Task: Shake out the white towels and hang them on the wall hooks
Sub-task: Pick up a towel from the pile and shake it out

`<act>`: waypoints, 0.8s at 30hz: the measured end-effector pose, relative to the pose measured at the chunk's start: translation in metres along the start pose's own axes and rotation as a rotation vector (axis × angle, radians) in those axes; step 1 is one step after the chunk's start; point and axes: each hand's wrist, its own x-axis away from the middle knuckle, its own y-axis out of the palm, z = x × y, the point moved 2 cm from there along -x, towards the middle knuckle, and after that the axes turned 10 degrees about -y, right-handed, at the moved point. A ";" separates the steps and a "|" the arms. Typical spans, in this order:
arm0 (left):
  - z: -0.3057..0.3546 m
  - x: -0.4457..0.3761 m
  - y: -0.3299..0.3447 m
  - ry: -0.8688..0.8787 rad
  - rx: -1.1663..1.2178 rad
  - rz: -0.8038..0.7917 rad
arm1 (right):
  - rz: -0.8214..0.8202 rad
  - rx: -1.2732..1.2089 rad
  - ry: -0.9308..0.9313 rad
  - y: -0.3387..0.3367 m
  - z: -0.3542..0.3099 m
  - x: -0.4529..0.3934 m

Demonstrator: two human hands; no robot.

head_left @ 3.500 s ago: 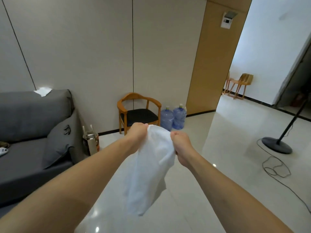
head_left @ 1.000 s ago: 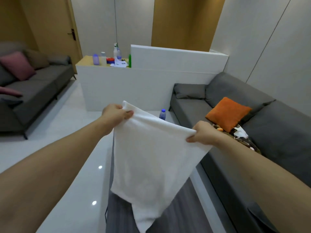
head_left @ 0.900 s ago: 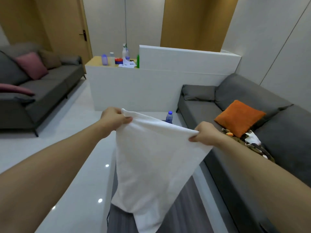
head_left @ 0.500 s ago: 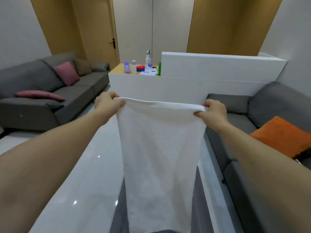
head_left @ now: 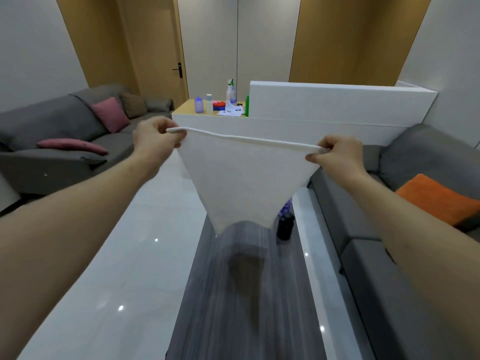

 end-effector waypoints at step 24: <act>-0.391 0.397 -0.130 -0.643 -0.648 -0.460 | -0.700 0.160 0.516 0.122 0.065 0.563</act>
